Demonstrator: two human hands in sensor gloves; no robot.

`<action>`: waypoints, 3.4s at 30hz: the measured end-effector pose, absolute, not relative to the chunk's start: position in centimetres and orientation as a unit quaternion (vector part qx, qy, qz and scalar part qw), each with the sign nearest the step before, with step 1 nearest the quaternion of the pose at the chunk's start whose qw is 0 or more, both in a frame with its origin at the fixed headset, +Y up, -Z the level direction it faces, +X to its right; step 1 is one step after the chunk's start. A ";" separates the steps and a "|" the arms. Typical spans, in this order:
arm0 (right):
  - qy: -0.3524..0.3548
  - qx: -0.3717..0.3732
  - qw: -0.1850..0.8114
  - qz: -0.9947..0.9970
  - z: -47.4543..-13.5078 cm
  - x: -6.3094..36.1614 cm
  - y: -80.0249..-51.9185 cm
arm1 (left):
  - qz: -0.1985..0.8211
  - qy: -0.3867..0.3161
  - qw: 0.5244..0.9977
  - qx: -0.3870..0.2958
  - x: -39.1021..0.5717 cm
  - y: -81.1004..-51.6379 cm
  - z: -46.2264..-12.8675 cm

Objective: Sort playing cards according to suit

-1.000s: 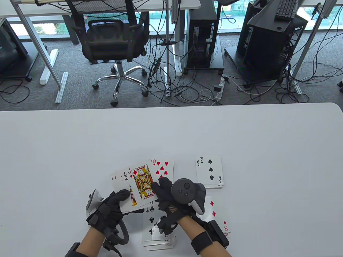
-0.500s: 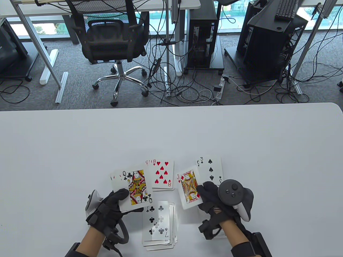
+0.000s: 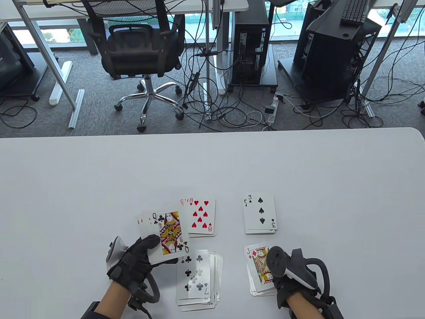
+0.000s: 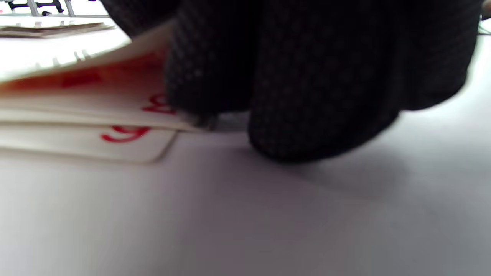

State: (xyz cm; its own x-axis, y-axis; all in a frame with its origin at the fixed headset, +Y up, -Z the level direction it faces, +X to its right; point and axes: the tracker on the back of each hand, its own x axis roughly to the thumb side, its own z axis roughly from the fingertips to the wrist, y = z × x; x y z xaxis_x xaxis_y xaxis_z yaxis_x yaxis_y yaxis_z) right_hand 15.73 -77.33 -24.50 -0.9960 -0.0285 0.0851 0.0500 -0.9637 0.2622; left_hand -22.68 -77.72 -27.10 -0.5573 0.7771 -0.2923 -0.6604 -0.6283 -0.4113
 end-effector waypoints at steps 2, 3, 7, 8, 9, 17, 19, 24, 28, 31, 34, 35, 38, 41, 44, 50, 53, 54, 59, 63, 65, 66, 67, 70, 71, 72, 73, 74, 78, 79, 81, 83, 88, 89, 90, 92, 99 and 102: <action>-0.153 -0.039 0.045 -0.986 -24.6 15.4 -77.4 | 0.873 -0.128 0.412 -0.228 -22.7 -77.7 -27.1; -0.171 -0.034 0.049 -0.983 -24.7 15.4 -77.4 | 0.873 -0.128 0.412 -0.228 -22.7 -77.8 -27.1; -0.185 -0.026 0.055 -0.981 -24.9 15.4 -77.3 | 0.873 -0.128 0.410 -0.231 -22.7 -77.8 -27.1; -0.187 -0.022 0.056 -0.981 -25.1 15.4 -77.1 | 0.873 -0.129 0.409 -0.231 -22.7 -77.8 -27.1; -0.188 -0.017 0.058 -0.980 -25.2 15.3 -76.9 | 0.873 -0.129 0.409 -0.232 -22.6 -77.8 -27.1; -0.071 -0.072 -0.045 -0.994 -25.7 11.5 -72.7 | 0.873 -0.131 0.411 -0.229 -22.7 -78.0 -27.2; -0.046 -0.092 -0.071 -0.992 -25.9 10.3 -71.8 | 0.873 -0.131 0.410 -0.230 -22.7 -78.0 -27.2; 0.007 -0.166 -0.208 -0.964 -26.1 7.1 -69.9 | 0.871 -0.137 0.409 -0.235 -22.5 -77.9 -27.2; 0.006 -0.192 -0.301 -0.934 -26.3 4.4 -70.2 | 0.867 -0.140 0.412 -0.242 -22.2 -77.9 -27.0; -0.006 -0.210 -0.338 -0.917 -26.6 2.3 -71.0 | 0.864 -0.144 0.413 -0.249 -21.8 -77.9 -26.9; -0.001 -0.212 -0.368 -0.906 -26.7 0.8 -71.5 | 0.861 -0.151 0.414 -0.255 -21.5 -77.9 -26.8; 0.008 -0.210 -0.380 -0.901 -26.7 0.4 -71.7 | 0.860 -0.152 0.414 -0.256 -21.4 -77.8 -26.8; 0.038 -0.196 -0.409 -0.890 -26.8 -0.2 -72.3 | 0.859 -0.156 0.414 -0.259 -21.3 -77.8 -26.7; 0.042 -0.180 -0.441 -0.878 -26.9 0.0 -72.8 | 0.854 -0.156 0.424 -0.259 -21.4 -77.8 -26.8; 0.037 -0.168 -0.460 -0.871 -27.1 0.4 -72.9 | 0.854 -0.159 0.421 -0.262 -21.3 -78.0 -26.8; 0.060 -0.148 -0.449 -0.879 -27.2 2.4 -72.8 | 0.855 -0.154 0.424 -0.255 -21.5 -78.0 -26.9; 0.060 -0.129 -0.473 -0.870 -27.2 4.0 -73.2 | 0.859 -0.154 0.418 -0.252 -21.5 -77.9 -26.9; 0.060 -0.122 -0.475 -0.869 -27.2 4.4 -73.3 | 0.860 -0.153 0.417 -0.251 -21.5 -77.9 -26.9; 0.065 -0.085 -0.524 -0.845 -27.4 7.2 -73.6 | 0.862 -0.143 0.417 -0.251 -21.5 -78.3 -26.9; 0.074 -0.082 -0.503 -0.857 -27.3 7.9 -73.2 | 0.864 -0.144 0.415 -0.246 -21.7 -78.2 -27.0; 0.061 -0.094 -0.472 -0.875 -27.2 7.5 -73.4 | 0.869 -0.142 0.410 -0.239 -21.9 -78.2 -27.1; 0.039 -0.102 -0.456 -0.883 -27.2 7.0 -73.7 | 0.871 -0.140 0.409 -0.234 -22.2 -78.2 -27.1; 0.017 -0.107 -0.448 -0.888 -27.1 6.6 -73.9 | 0.872 -0.139 0.409 -0.230 -22.3 -78.1 -27.2; -0.056 -0.133 -0.398 -0.906 -26.5 4.6 -75.0 | 0.874 -0.139 0.410 -0.221 -22.7 -78.0 -27.3; -0.070 -0.145 -0.372 -0.914 -26.2 3.8 -75.3 | 0.875 -0.139 0.409 -0.219 -22.8 -77.9 -27.3; -0.079 -0.155 -0.348 -0.921 -26.0 3.2 -75.6 | 0.875 -0.139 0.409 -0.219 -22.8 -77.9 -27.3; -0.090 -0.163 -0.316 -0.930 -25.6 2.5 -75.9 | 0.875 -0.139 0.410 -0.218 -22.8 -77.9 -27.3; -0.100 -0.170 -0.286 -0.938 -25.3 1.9 -76.1 | 0.875 -0.138 0.410 -0.218 -22.8 -78.0 -27.4; -0.123 -0.195 -0.160 -0.960 -24.2 0.0 -76.8 | 0.875 -0.138 0.407 -0.223 -22.8 -78.0 -27.3; -0.119 -0.197 -0.144 -0.962 -24.1 -0.2 -76.8 | 0.875 -0.138 0.407 -0.223 -22.7 -78.0 -27.3; -0.120 -0.203 -0.118 -0.965 -23.8 -0.7 -77.0 | 0.875 -0.138 0.407 -0.225 -22.7 -78.0 -27.3; -0.126 -0.204 -0.086 -0.967 -23.7 -1.0 -77.2 | 0.874 -0.138 0.407 -0.226 -22.7 -78.0 -27.3; -0.137 -0.205 -0.070 -0.967 -23.7 -0.9 -77.2 | 0.873 -0.140 0.407 -0.230 -22.7 -78.1 -27.3; -0.135 -0.201 -0.085 -0.967 -23.8 -0.7 -77.1 | 0.873 -0.140 0.407 -0.231 -22.7 -78.1 -27.2; -0.130 -0.198 -0.101 -0.966 -24.0 -0.4 -76.8 | 0.872 -0.140 0.406 -0.233 -22.6 -78.1 -27.2; -0.108 -0.192 -0.141 -0.965 -24.2 0.2 -76.2 | 0.871 -0.142 0.406 -0.236 -22.6 -78.1 -27.2; 0.049 -0.189 -0.290 -0.937 -24.6 2.7 -73.5 | 0.862 -0.154 0.409 -0.257 -21.6 -78.3 -27.0; 0.075 -0.194 -0.351 -0.913 -24.4 3.3 -73.0 | 0.857 -0.160 0.410 -0.268 -21.1 -78.3 -26.8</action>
